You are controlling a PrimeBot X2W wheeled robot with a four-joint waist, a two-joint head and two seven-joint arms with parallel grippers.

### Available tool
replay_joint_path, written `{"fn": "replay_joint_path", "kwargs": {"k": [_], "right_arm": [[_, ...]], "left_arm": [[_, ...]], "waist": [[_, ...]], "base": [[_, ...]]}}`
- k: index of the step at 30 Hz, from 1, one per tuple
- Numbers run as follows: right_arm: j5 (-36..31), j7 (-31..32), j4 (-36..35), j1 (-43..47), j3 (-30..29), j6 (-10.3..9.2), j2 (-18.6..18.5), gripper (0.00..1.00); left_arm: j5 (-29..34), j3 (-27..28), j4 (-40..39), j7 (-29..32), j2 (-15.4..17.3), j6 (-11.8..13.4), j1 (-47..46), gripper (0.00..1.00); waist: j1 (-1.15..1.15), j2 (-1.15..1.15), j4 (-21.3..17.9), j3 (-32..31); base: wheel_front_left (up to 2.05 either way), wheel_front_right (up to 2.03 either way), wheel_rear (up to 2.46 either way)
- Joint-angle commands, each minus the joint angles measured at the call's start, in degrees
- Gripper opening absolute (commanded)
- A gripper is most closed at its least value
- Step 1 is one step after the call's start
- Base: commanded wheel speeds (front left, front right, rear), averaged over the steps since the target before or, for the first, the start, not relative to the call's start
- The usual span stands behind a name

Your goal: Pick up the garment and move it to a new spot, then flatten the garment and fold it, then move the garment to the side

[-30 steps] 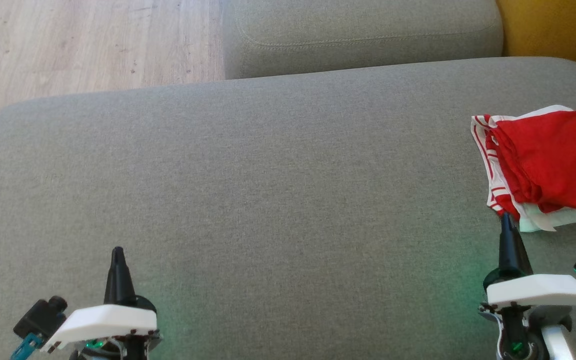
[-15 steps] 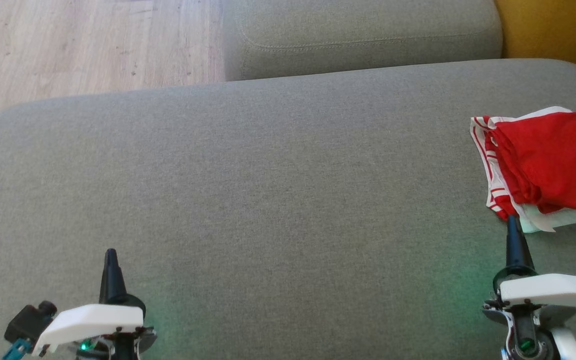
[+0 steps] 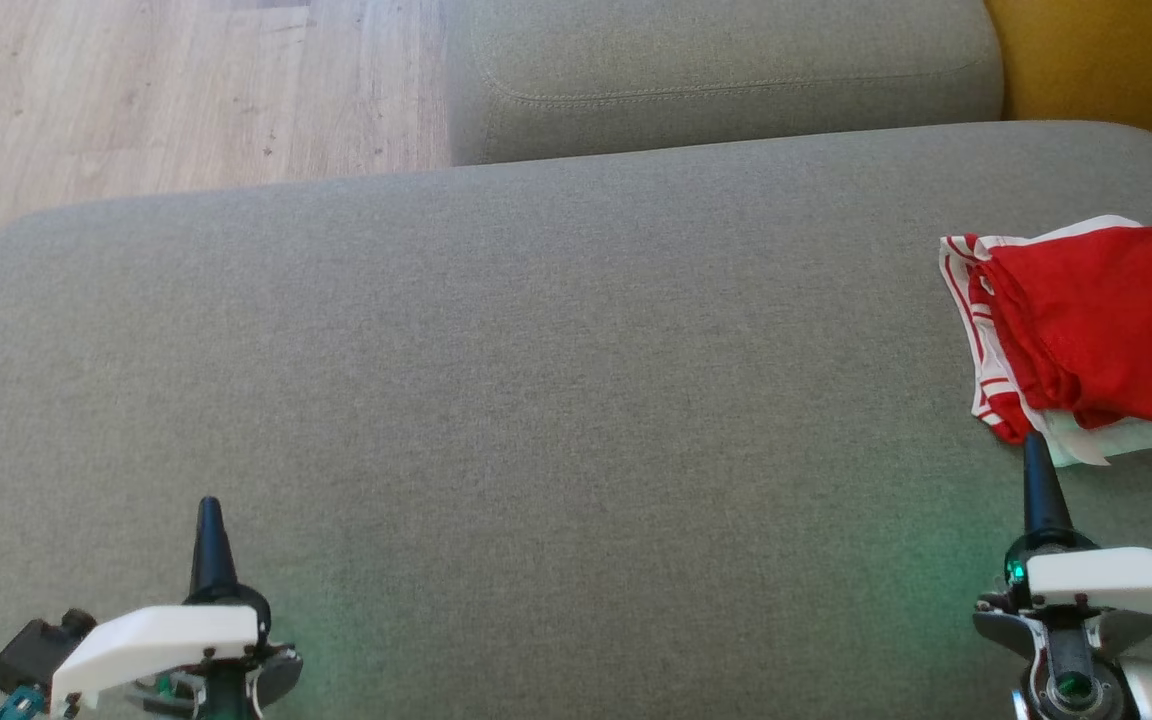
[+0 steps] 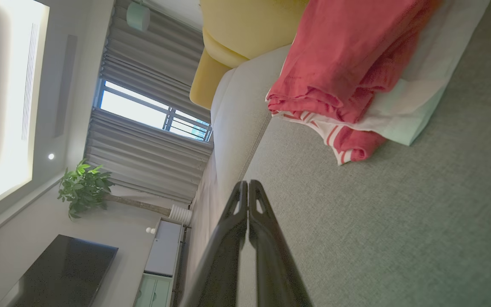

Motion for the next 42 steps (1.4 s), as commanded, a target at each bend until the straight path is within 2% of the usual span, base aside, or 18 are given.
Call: {"fn": "replay_joint_path", "kwargs": {"k": [1,37,42], "right_arm": [[2.24,0.6,-2.19,-3.24,0.43,0.33,-1.04,0.0],[25.22,6.53,-2.5,-4.11,-2.08,0.45,-0.94,0.0],[25.73,6.74,-2.51,-4.14,-2.21,0.45,-0.88,0.0]], "left_arm": [[-1.79,1.99,-2.19,0.46,0.26,-0.54,-3.08,0.0],[-21.79,6.3,-3.26,6.38,0.34,-1.81,-3.64,0.0],[-22.29,6.41,-3.29,6.53,0.34,-1.85,-3.65,0.0]], "waist": [[0.0,0.0,0.0,-0.04],[0.0,0.0,0.02,-0.81],[0.0,0.0,0.02,-0.83]], "base": [[0.0,0.0,0.0],[0.0,0.0,0.0],[0.0,0.0,0.0]]}}
